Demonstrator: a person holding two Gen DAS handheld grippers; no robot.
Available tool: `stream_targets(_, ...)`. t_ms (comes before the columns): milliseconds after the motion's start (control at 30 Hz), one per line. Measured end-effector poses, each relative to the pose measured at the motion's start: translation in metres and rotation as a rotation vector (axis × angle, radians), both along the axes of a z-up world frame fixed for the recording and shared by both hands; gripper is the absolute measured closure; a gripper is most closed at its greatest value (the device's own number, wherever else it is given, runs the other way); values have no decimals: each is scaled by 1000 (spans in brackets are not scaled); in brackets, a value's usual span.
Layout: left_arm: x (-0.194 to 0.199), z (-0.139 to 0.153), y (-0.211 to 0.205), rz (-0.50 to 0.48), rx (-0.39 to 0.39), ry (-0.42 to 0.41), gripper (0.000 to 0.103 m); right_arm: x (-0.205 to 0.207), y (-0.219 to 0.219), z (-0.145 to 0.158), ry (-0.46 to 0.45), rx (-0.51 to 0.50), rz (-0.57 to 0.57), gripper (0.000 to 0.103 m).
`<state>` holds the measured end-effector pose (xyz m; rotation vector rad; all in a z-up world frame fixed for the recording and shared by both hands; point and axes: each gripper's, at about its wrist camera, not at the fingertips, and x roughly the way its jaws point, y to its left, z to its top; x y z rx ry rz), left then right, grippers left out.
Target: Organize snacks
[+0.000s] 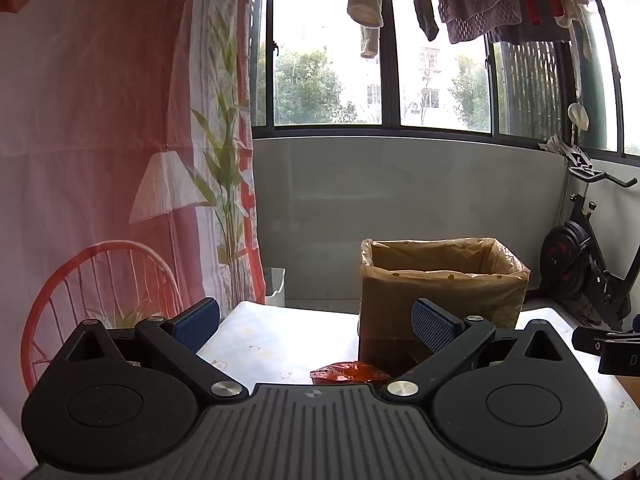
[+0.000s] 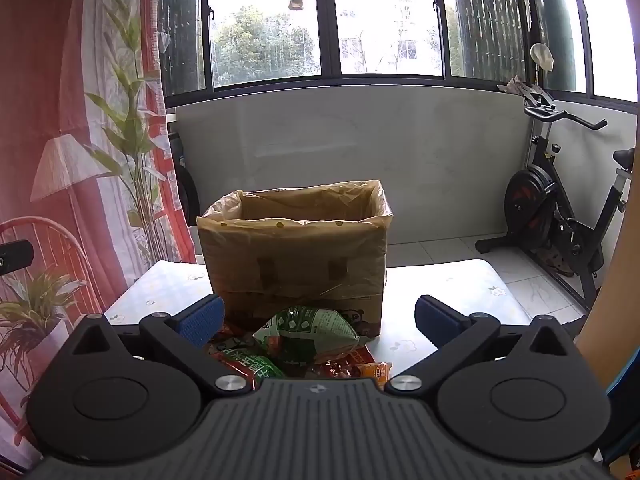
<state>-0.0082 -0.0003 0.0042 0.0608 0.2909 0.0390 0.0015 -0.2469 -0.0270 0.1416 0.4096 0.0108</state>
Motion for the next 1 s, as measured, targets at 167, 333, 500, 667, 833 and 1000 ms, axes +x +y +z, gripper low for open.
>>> stream_targets(167, 3, -3, 3, 2, -9, 7, 0, -2, -3, -1, 0, -2, -6, 0)
stream_targets(333, 4, -5, 4, 6, -13, 13, 0, 0, 3, -2, -5, -7, -19, 0)
stream_targets(500, 6, -6, 3, 3, -14, 23, 0, 0, 3, -3, -7, -8, -26, 0)
stream_targets(667, 8, -7, 4, 1, -18, 29, 0, -1, 2, -3, -9, -8, -25, 0)
stream_targets(833, 9, -8, 5, 1, -20, 31, 0, -1, 2, -3, -9, -8, -26, 0)
stream_targets(1000, 10, -10, 5, 2, -21, 36, 0, -1, 1, -3, -9, -8, -25, 0)
